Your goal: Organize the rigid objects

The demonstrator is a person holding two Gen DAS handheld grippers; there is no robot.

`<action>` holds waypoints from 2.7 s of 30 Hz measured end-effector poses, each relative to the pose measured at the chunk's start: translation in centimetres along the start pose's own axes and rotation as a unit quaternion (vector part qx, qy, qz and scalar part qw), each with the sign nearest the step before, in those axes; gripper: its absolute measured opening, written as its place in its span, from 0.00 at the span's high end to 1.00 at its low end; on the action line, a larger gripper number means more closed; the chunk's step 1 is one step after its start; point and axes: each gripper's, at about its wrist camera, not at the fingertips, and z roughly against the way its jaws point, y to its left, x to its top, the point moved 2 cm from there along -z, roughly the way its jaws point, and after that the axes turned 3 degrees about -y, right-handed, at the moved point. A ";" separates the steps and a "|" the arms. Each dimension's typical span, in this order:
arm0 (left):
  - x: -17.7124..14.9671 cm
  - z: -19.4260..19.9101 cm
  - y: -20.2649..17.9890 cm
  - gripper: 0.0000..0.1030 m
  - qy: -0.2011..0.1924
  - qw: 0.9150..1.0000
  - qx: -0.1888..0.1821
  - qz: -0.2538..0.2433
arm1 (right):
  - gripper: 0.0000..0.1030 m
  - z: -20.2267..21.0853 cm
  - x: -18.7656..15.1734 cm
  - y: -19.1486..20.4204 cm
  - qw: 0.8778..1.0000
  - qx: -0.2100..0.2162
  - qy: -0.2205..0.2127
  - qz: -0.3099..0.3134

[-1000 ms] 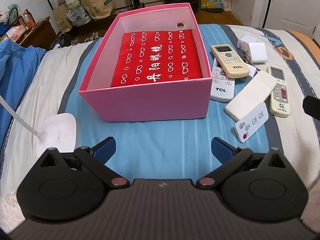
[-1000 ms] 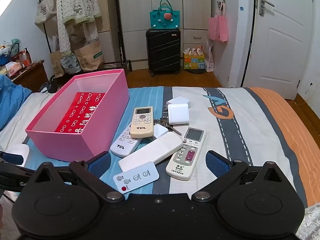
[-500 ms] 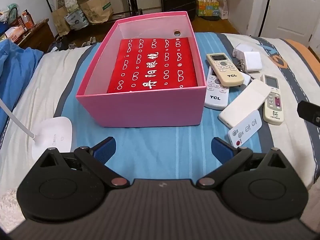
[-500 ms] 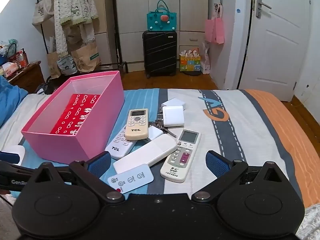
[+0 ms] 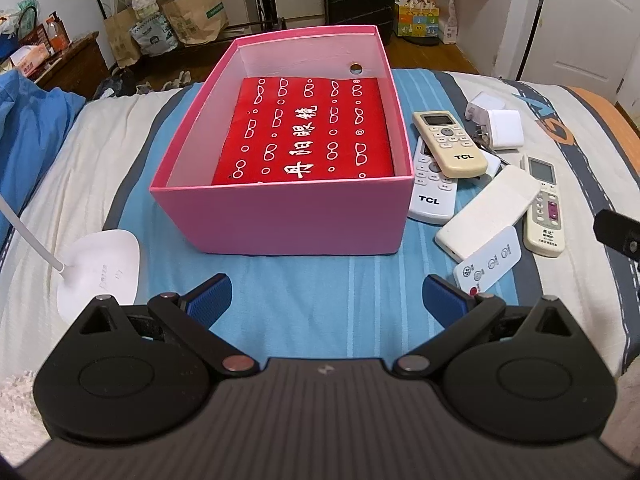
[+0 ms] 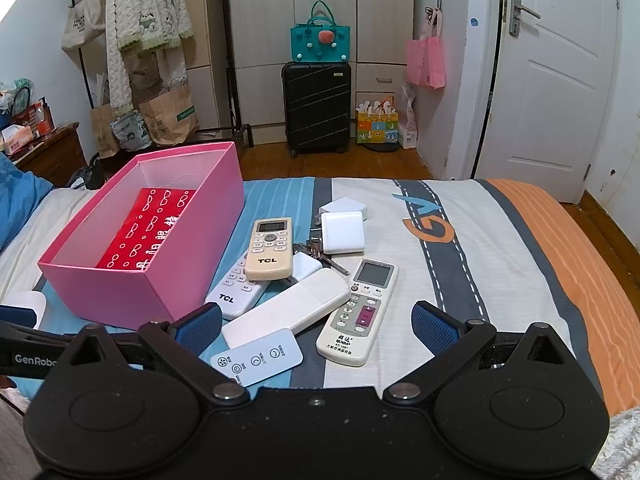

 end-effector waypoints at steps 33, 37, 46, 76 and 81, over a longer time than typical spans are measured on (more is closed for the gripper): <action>-0.2 -0.1 0.1 0.00 -0.003 1.000 0.001 0.002 | 0.01 -0.1 -0.3 0.3 1.000 0.003 0.001 0.005; -0.2 -0.1 0.1 0.00 -0.003 1.000 0.002 0.003 | 0.01 -0.1 -0.3 0.3 1.000 0.004 0.001 0.007; -0.2 -0.1 0.2 0.00 -0.003 1.000 0.002 0.003 | 0.01 -0.1 -0.3 0.4 1.000 0.003 0.002 0.009; 0.5 1.2 1.3 0.00 -0.036 0.999 0.001 0.010 | 0.01 2.2 1.9 -0.7 0.995 0.071 -0.069 -0.026; 2.4 2.1 2.5 0.01 -0.041 0.999 -0.014 0.000 | 0.01 1.5 6.9 -1.0 0.990 0.135 0.034 -0.003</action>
